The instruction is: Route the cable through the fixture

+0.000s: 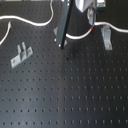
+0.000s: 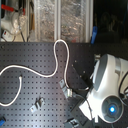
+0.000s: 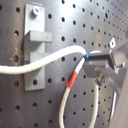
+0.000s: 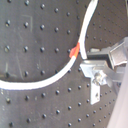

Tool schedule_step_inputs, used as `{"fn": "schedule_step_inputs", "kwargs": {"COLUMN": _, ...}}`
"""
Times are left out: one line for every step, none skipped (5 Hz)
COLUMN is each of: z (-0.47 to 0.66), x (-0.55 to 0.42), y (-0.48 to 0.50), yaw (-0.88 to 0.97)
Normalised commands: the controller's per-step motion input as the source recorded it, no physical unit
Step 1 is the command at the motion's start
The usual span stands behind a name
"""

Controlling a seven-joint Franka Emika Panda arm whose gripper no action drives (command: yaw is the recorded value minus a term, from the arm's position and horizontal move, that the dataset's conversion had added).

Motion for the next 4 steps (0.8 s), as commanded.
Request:
{"fn": "schedule_step_inputs", "kwargs": {"z": -0.09, "x": 0.321, "y": -0.163, "yaw": 0.25}}
{"fn": "schedule_step_inputs", "kwargs": {"z": -0.28, "x": 0.099, "y": -0.073, "yaw": 0.72}}
{"fn": "schedule_step_inputs", "kwargs": {"z": -0.03, "x": -0.058, "y": -0.019, "yaw": 0.81}}
{"fn": "schedule_step_inputs", "kwargs": {"z": 0.35, "x": 0.071, "y": -0.026, "yaw": 0.57}}
